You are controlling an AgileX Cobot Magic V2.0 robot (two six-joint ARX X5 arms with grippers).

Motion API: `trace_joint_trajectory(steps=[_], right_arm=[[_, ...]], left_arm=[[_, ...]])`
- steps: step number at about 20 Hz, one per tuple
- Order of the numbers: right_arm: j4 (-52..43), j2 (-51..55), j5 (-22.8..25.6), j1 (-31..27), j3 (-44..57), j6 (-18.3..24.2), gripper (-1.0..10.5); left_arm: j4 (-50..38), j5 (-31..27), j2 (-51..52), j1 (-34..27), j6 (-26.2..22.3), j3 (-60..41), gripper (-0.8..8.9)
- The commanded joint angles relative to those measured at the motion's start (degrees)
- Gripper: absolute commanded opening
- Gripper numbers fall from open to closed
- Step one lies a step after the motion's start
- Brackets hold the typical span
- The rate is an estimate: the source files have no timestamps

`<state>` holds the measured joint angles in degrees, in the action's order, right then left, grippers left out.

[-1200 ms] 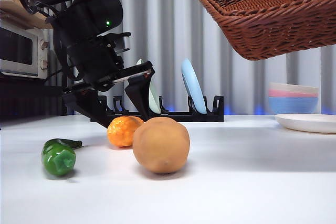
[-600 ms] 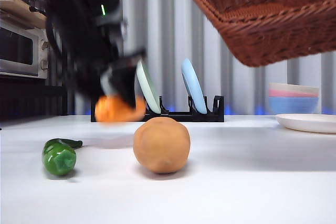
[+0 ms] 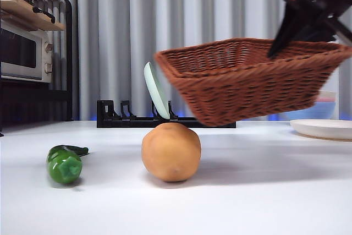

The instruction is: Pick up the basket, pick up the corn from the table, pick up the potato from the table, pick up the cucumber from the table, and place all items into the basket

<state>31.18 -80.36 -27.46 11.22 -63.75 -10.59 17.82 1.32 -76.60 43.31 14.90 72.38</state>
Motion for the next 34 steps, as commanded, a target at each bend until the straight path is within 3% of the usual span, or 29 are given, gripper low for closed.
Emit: trace_joint_trajectory(steps=[1, 4, 5, 7, 8, 11, 15, 19, 24, 26, 31, 34], right_arm=[[-1.95, 0.07, -0.76, 2.12, -0.50, -2.08, -0.2], [-2.62, 0.11, -0.85, 3.17, -0.50, -2.56, -0.2], [-2.58, 0.11, -0.83, 3.17, -0.50, -2.58, -0.2], [-2.58, 0.11, -0.92, 3.13, -0.50, -2.60, -0.2], [-2.56, 0.11, -0.92, 3.10, -0.50, -2.60, -0.2], [-2.71, 0.11, -0.87, 3.10, -0.50, -2.43, -0.2], [-3.91, 0.11, -0.74, 2.01, -0.50, -2.45, -0.2], [-5.70, 0.11, -0.85, -0.72, -0.50, -2.45, -0.2], [-5.88, 0.11, -0.98, -4.28, -0.50, -2.43, -0.2], [-5.88, 0.11, -1.03, -5.03, -0.50, -2.40, -0.2], [-5.86, 0.11, -1.11, -5.66, -0.50, -1.95, -0.2], [-5.86, 0.11, -1.11, -5.66, -0.50, -1.70, -0.2]], left_arm=[[-0.39, -4.50, -4.37, 3.80, 0.59, -0.63, -0.08], [-0.22, -5.79, -9.90, 5.46, 0.52, -0.63, 0.01], [-0.15, -5.84, -11.13, 5.60, 0.57, -0.63, 0.44], [-0.20, -5.84, -12.46, 5.57, 0.57, -0.63, 4.30], [-0.22, -5.84, -12.52, 5.57, 0.57, -0.63, 5.69], [-0.37, -5.81, -12.41, 5.57, 0.57, -0.59, 5.68], [10.84, -5.81, -7.02, 4.96, 0.00, 3.91, 5.67], [21.51, -5.99, 5.81, 4.96, -0.04, 5.70, 5.65], [45.81, -14.84, 15.47, 4.96, 5.66, 5.55, 5.65], [50.27, -18.67, 15.78, 5.09, 9.18, 3.91, 5.65], [41.97, -18.16, 15.82, 4.87, 14.64, -10.49, 5.65], [32.00, -12.52, 14.56, 2.23, 15.41, -19.06, 5.62]])
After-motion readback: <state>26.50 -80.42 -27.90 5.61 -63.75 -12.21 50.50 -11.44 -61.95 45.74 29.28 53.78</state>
